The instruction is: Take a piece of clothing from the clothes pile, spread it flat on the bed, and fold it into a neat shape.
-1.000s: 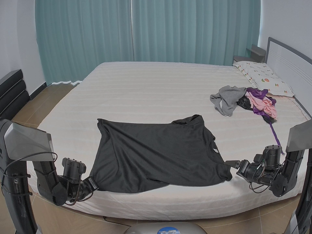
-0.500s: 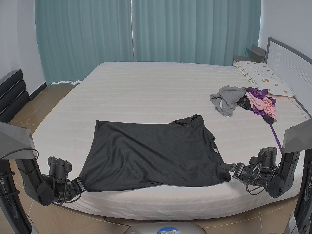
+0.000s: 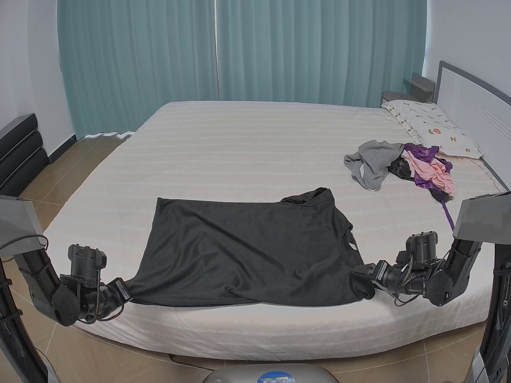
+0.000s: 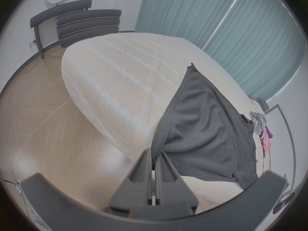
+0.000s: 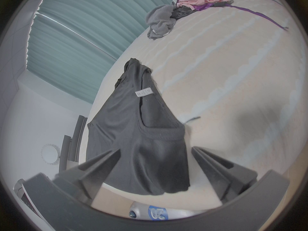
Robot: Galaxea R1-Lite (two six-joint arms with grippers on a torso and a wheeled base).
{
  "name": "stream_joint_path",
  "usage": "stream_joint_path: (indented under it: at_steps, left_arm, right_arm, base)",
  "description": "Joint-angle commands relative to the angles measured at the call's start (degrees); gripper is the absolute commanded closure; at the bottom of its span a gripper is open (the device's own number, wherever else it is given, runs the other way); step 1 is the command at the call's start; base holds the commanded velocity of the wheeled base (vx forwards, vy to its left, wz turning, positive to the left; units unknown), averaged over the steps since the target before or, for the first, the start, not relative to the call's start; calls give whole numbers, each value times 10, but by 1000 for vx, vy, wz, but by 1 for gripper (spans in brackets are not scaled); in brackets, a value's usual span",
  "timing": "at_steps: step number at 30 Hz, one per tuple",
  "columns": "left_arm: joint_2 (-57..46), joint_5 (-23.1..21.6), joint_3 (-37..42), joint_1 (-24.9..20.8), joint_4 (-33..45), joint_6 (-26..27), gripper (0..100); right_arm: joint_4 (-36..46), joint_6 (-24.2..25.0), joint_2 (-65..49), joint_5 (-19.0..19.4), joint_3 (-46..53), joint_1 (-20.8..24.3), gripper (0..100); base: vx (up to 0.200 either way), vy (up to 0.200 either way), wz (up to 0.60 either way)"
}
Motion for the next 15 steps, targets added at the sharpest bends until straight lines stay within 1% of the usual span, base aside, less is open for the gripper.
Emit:
stream_joint_path:
  at_steps: [1, 2, 4, 6, 10, 12, 15]
  left_arm:
    - [-3, -3, -8, 9, -5, -4, 100]
    - [-3, -3, -8, 9, -5, -4, 100]
    - [-2, -5, -11, 6, -7, -17, 100]
    - [1, -4, -26, 4, -7, -42, 100]
    - [1, -7, -45, 9, -7, -73, 100]
    - [7, -8, -54, 10, -9, -90, 100]
    - [23, -7, -55, 10, -33, -93, 100]
  right_arm:
    - [12, 0, 1, -2, -46, 2, 100]
    - [12, 0, 1, -2, -46, 2, 100]
    - [26, -1, 5, -15, -75, 2, 100]
    - [44, 1, 7, -24, -106, 2, 100]
    - [67, 3, 7, -24, -146, 2, 100]
    - [88, 4, 7, -24, -188, 3, 100]
    - [115, 7, 11, -25, -239, 3, 100]
  base:
    - [0, 0, 0]
    - [0, 0, 0]
    - [0, 0, 0]
    - [0, 0, 0]
    - [0, 0, 0]
    - [0, 0, 0]
    - [0, 0, 0]
